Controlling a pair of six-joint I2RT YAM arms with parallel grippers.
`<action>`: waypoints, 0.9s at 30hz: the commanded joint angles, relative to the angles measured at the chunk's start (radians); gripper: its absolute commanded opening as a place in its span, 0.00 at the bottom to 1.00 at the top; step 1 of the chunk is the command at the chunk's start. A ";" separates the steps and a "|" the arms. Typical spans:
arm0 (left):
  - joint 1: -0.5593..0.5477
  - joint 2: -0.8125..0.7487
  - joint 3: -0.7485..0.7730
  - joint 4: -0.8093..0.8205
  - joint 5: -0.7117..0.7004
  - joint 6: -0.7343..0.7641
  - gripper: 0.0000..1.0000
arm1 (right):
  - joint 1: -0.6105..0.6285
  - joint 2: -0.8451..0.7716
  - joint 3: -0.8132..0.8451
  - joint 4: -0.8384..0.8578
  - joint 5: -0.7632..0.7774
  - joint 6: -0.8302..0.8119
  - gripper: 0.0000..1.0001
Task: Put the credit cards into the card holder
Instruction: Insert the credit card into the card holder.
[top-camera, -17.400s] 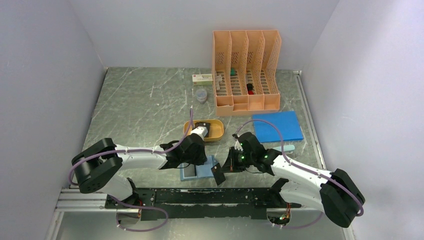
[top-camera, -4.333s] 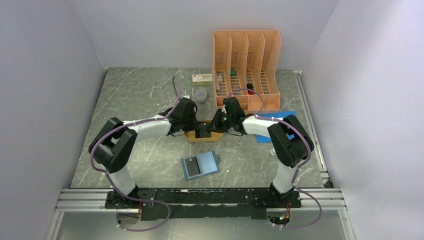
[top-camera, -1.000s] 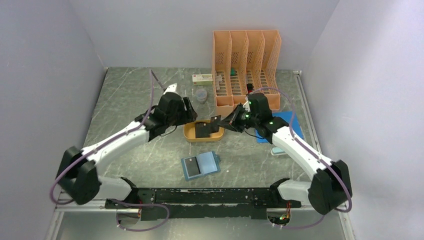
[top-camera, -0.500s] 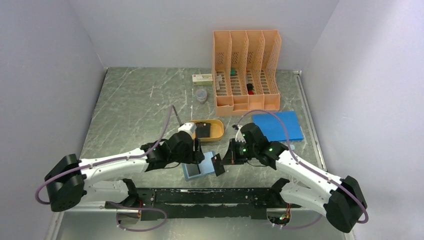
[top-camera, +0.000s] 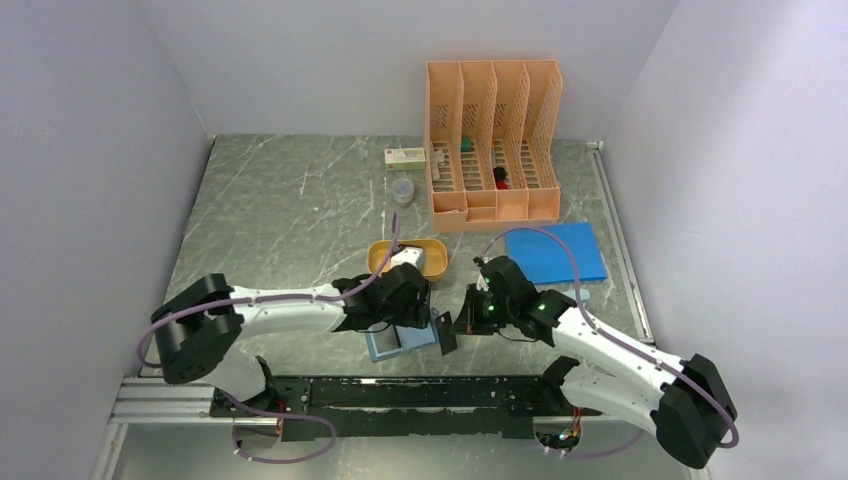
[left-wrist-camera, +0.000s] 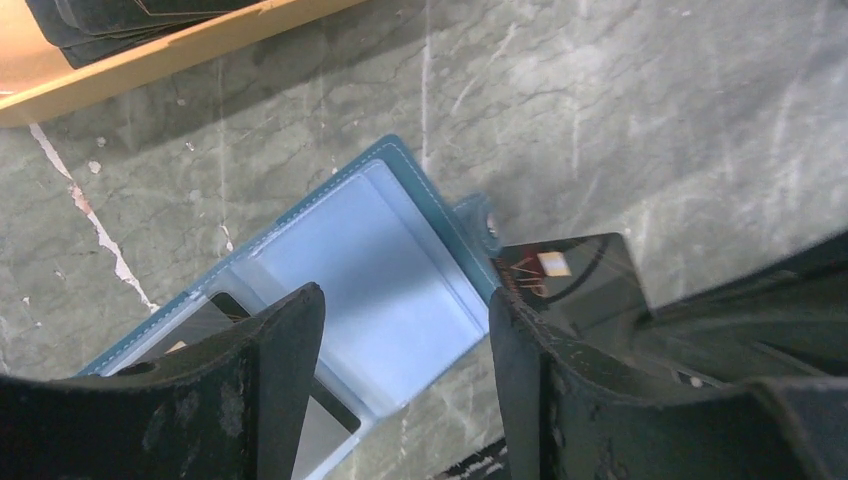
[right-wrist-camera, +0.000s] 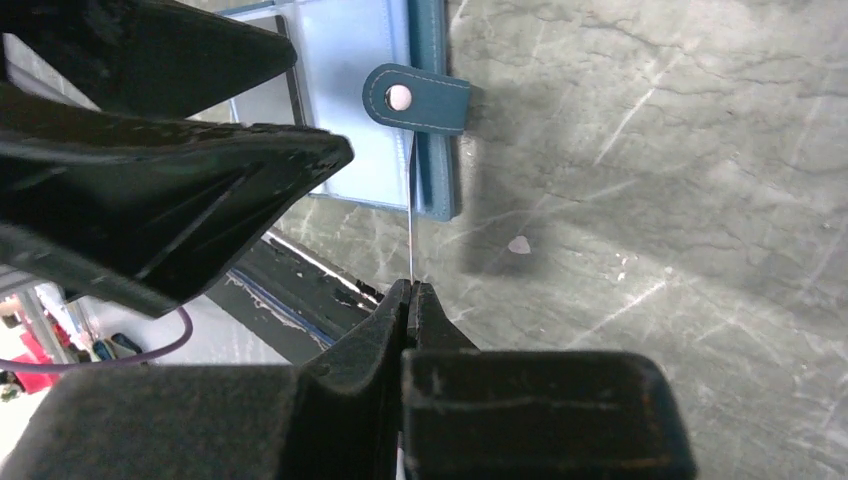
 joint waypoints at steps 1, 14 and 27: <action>-0.021 0.071 0.055 -0.066 -0.107 -0.001 0.66 | 0.006 -0.061 -0.017 -0.034 0.079 0.021 0.00; -0.032 0.153 0.020 -0.092 -0.145 -0.019 0.59 | 0.006 -0.122 -0.025 -0.054 0.094 0.026 0.00; -0.034 0.168 -0.046 -0.099 -0.175 -0.041 0.11 | 0.009 -0.116 -0.050 0.000 -0.025 -0.009 0.00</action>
